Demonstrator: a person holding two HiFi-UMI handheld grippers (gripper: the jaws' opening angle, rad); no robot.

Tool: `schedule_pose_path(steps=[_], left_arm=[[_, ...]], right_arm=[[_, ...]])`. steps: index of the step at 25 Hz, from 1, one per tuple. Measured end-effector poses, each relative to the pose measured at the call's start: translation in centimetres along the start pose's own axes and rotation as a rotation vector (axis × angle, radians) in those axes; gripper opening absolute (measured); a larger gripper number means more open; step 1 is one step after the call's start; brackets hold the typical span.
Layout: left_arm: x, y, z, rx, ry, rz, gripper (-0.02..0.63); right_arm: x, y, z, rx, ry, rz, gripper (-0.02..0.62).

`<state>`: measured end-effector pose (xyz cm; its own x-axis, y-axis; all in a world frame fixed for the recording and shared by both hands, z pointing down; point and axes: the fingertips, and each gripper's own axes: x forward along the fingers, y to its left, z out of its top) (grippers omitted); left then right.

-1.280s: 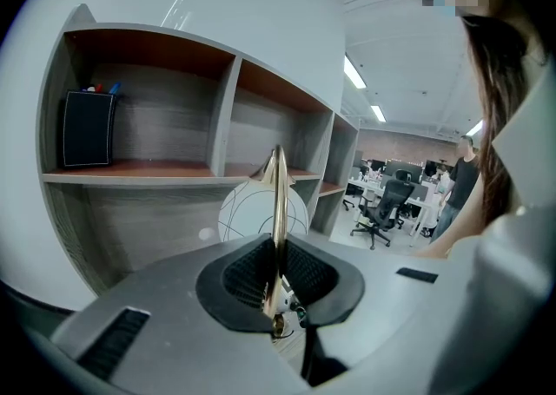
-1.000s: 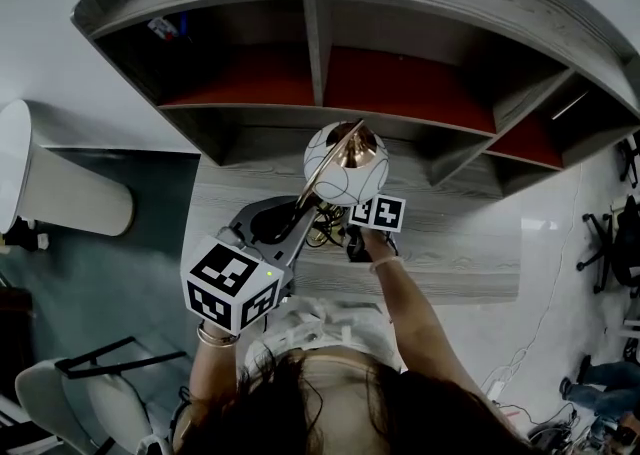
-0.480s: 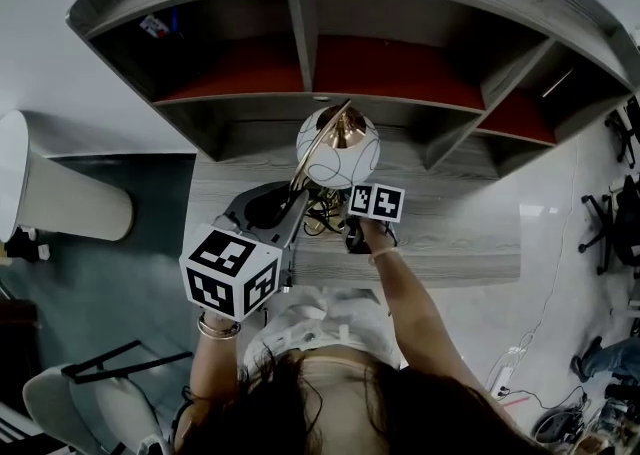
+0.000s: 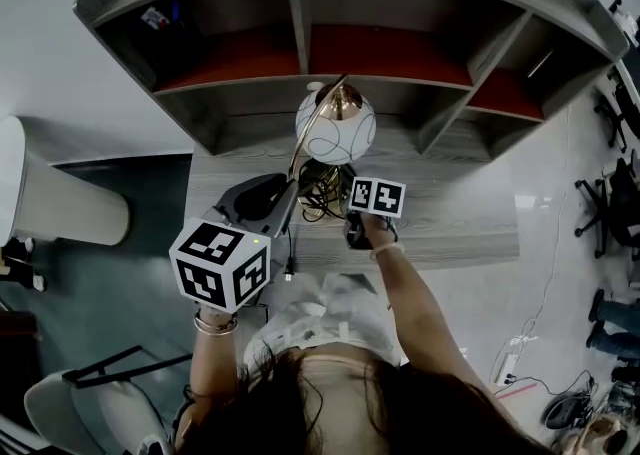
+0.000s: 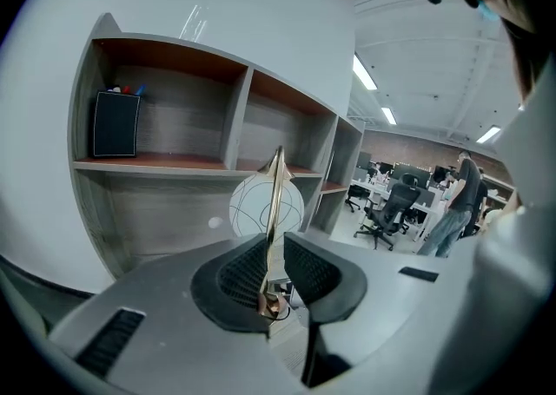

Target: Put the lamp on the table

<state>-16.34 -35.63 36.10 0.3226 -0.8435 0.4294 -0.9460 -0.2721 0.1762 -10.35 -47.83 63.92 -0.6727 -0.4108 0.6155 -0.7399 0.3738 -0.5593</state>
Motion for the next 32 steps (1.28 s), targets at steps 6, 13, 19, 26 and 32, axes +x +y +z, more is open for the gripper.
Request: schedule_pose_path(steps=[6, 13, 19, 26, 32], left_arm=[[-1.7, -0.7, -0.9, 0.005, -0.006, -0.019, 0.048], [-4.1, -1.5, -2.9, 0.006, 0.000, -0.043, 0.048], [-6.0, -2.6, -4.7, 0.009, 0.015, -0.079, 0.048], [-8.1, -3.8, -6.9, 0.031, 0.042, -0.095, 0.046], [-9.8, -4.5, -8.7, 0.065, 0.048, -0.094, 0.044]], right_arm=[[-2.3, 0.1, -0.7, 0.005, -0.039, -0.027, 0.054], [-4.8, 0.4, -3.2, 0.015, -0.063, -0.059, 0.054], [-6.8, 1.4, -5.5, 0.029, -0.085, -0.069, 0.054], [-9.3, 2.8, -7.8, 0.030, -0.113, -0.076, 0.052], [-11.7, 4.5, -9.4, 0.019, -0.155, -0.080, 0.052]])
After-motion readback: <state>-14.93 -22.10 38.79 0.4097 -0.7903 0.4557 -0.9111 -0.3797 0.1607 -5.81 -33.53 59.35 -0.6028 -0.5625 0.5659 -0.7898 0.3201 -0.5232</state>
